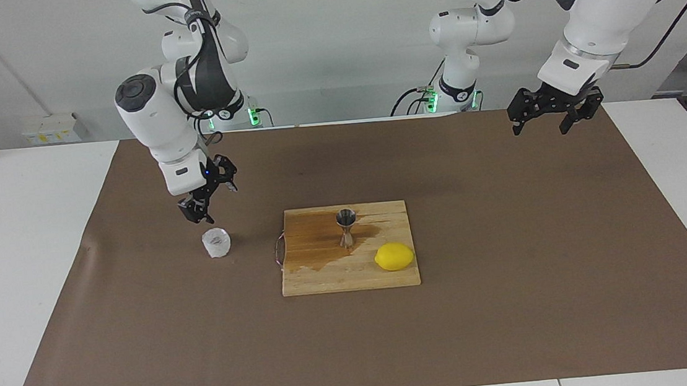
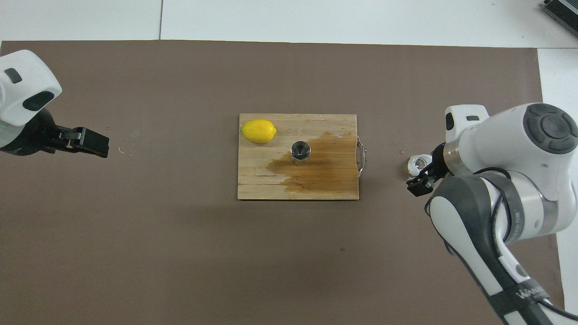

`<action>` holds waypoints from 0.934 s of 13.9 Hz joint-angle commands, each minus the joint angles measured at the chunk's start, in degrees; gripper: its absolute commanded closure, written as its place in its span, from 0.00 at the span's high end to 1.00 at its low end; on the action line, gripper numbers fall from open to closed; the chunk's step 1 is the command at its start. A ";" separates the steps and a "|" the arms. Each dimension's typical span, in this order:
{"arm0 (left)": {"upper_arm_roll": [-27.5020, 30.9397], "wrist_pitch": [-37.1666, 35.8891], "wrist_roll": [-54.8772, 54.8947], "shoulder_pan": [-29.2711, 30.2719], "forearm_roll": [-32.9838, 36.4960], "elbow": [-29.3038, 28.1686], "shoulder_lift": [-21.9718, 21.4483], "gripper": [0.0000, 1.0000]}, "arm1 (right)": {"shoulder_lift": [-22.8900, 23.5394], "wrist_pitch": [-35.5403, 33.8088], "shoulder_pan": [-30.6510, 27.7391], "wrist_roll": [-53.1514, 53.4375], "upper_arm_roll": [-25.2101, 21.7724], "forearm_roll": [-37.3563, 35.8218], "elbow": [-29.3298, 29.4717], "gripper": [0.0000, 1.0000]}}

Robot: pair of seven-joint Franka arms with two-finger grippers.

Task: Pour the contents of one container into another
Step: 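Lower the white cup onto the table and open the right gripper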

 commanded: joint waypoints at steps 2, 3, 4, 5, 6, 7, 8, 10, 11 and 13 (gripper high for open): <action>0.02 -0.39 0.07 0.31 -0.78 -1.21 -1.16 1.00 | -0.38 -9.20 0.91 20.01 0.23 -4.22 5.88 1.00; 0.02 -0.39 0.07 0.31 -0.78 -1.21 -1.16 1.00 | 0.05 -13.85 0.73 23.62 0.23 -4.22 9.82 1.00; 0.02 -0.39 0.07 0.31 -0.78 -1.12 -1.16 1.00 | 0.32 -17.81 0.38 27.48 0.14 -4.22 13.43 1.00; 0.02 -0.39 0.07 0.31 -0.78 -1.21 -1.16 1.00 | 0.58 -21.15 -0.15 29.87 0.05 -3.96 17.47 1.00; 0.02 -0.39 0.07 0.31 -0.78 -1.21 -1.16 1.00 | 1.54 -24.23 -0.76 30.94 -0.21 -3.09 22.03 1.00; 0.02 -0.39 0.07 0.31 -0.78 -1.12 -1.25 1.00 | 2.51 -28.27 -1.90 33.56 -0.21 -2.47 27.04 1.00; 0.02 -0.39 0.07 0.31 -0.78 -1.12 -1.16 1.00 | 4.08 -32.22 -3.13 37.76 -0.47 1.63 31.09 1.00; 0.02 -0.39 0.16 0.31 -0.78 -1.12 -1.16 1.00 | 4.54 -35.07 -6.73 42.45 -0.39 5.00 33.15 1.00; 0.02 -0.39 0.07 0.31 -0.78 -1.21 -1.25 1.00 | 3.93 -34.73 -6.83 42.29 -0.48 5.18 32.89 1.00; 0.02 -0.39 0.07 0.31 -0.78 -1.21 -1.16 1.00 | 3.22 -34.29 -8.50 39.67 -0.39 4.49 32.89 1.00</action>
